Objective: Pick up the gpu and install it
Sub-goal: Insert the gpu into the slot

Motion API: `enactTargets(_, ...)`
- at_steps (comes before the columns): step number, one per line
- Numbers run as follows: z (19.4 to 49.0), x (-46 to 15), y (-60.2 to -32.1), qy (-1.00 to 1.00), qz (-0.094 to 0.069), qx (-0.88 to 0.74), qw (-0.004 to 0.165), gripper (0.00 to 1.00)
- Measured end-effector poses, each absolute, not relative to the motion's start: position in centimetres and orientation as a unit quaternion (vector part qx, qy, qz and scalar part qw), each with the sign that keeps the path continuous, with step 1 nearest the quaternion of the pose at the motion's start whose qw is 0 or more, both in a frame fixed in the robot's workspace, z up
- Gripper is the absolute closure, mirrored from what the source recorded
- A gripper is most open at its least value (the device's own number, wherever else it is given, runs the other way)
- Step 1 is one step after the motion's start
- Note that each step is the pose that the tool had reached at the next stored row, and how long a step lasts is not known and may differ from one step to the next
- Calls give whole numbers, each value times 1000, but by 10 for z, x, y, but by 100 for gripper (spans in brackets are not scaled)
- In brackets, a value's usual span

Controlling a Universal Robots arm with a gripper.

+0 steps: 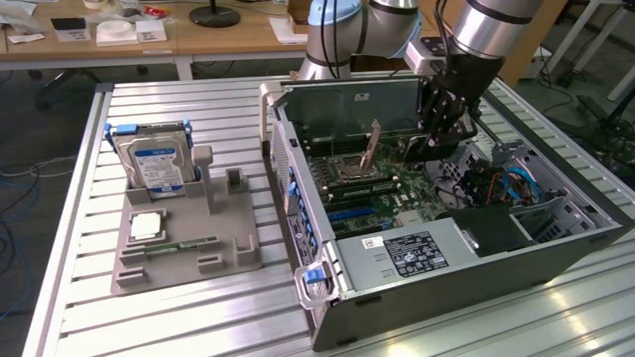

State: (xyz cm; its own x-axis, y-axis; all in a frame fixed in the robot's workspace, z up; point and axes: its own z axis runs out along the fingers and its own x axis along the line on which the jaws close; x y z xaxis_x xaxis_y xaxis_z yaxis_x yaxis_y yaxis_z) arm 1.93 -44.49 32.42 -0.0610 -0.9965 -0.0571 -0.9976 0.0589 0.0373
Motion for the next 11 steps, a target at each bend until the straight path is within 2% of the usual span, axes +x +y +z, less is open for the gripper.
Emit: enactTargets(11, 318, 16, -450, 718, 33, -695, 8, 73)
